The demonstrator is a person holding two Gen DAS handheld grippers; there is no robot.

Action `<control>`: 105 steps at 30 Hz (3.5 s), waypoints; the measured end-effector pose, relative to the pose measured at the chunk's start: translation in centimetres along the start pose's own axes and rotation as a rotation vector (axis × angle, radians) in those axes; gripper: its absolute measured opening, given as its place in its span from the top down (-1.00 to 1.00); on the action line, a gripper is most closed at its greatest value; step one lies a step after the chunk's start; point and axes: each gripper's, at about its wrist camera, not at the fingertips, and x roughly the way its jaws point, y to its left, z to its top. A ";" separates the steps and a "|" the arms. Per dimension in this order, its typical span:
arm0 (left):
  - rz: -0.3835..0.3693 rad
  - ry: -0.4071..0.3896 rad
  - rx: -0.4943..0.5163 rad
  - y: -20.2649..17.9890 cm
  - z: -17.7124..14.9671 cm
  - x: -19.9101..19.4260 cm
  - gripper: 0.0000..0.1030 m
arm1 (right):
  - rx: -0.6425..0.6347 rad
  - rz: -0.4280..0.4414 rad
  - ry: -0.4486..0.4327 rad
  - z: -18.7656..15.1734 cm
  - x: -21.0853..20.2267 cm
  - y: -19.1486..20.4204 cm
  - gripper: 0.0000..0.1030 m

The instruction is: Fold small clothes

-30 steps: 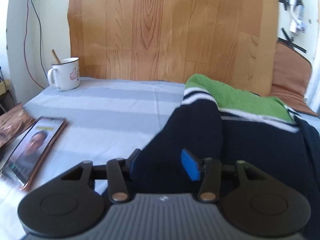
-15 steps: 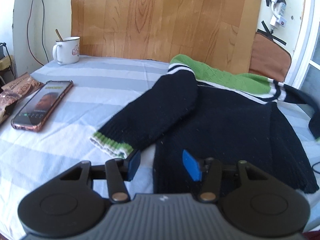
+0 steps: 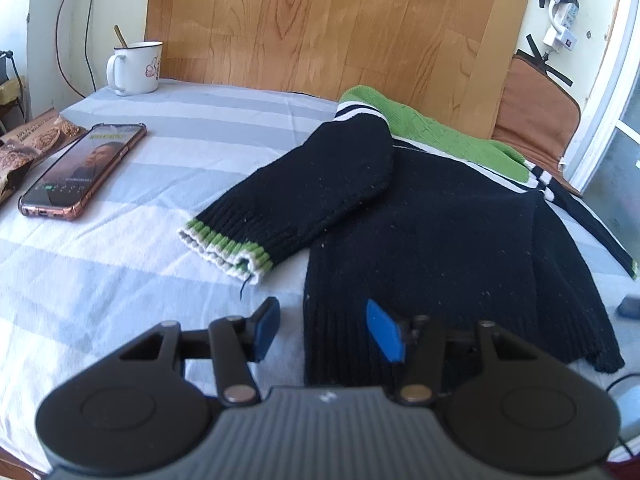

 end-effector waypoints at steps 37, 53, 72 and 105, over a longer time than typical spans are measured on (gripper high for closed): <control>-0.030 -0.014 -0.184 5.5 2.5 -0.7 0.06 | -0.340 -0.192 -0.053 6.7 -1.4 4.3 0.25; 0.075 -0.209 -0.312 10.3 4.7 -1.0 0.78 | -0.333 0.018 0.093 15.7 22.1 15.9 0.11; -0.167 -0.192 -0.240 5.9 5.8 2.5 0.70 | -0.516 0.078 0.157 15.6 31.8 20.3 0.72; -0.182 -0.249 0.071 -2.7 4.9 1.2 0.02 | -0.599 0.238 0.241 17.8 22.3 25.1 0.75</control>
